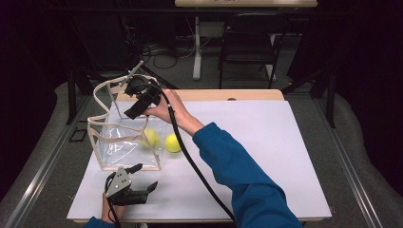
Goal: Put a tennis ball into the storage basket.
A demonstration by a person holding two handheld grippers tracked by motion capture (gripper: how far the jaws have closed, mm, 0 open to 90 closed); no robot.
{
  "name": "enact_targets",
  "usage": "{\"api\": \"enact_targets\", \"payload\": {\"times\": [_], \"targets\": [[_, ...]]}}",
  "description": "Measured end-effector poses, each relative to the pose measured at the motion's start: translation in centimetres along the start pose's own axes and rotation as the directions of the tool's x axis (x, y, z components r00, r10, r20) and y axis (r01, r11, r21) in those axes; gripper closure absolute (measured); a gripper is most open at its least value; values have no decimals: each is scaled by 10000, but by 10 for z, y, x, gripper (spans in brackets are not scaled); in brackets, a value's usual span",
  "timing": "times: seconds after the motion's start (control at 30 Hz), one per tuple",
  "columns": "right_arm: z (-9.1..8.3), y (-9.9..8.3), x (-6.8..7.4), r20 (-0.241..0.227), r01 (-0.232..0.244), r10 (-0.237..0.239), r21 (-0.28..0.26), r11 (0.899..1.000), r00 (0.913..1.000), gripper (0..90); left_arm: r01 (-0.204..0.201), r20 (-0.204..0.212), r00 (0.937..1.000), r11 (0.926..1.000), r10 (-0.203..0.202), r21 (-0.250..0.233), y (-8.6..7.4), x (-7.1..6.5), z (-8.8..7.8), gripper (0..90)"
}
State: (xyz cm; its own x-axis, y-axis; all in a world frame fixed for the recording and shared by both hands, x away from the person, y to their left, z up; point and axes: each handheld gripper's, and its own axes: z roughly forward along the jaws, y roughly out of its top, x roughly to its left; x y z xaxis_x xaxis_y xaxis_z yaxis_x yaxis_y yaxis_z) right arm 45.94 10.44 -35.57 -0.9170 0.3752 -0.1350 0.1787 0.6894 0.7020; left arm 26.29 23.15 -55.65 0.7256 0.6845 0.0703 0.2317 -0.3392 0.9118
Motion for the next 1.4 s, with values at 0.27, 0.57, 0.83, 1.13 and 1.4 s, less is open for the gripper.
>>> {"api": "enact_targets", "payload": {"times": [0.27,0.57,0.83,1.13,1.4], "targets": [[-29,-14,-13,-433,-524,482,-1011,9935,9979,0,-9,18,10000,10000,9,-8,0,0,0,161],[-53,-29,-17,-443,-544,485,-1434,9882,9978,0,-25,40,10000,10000,25,33,0,-1,1,161],[-63,-51,-21,-318,-627,587,-1441,9876,9978,0,-72,22,10000,10000,71,61,0,-1,0,162],[-67,-58,-21,-273,-644,611,-1457,9872,9978,0,-56,31,10000,10000,56,37,0,0,0,162],[-80,-91,-14,-25,-600,603,-1426,9880,9982,0,-28,6,10000,10000,28,48,-1,-1,0,161]]}}
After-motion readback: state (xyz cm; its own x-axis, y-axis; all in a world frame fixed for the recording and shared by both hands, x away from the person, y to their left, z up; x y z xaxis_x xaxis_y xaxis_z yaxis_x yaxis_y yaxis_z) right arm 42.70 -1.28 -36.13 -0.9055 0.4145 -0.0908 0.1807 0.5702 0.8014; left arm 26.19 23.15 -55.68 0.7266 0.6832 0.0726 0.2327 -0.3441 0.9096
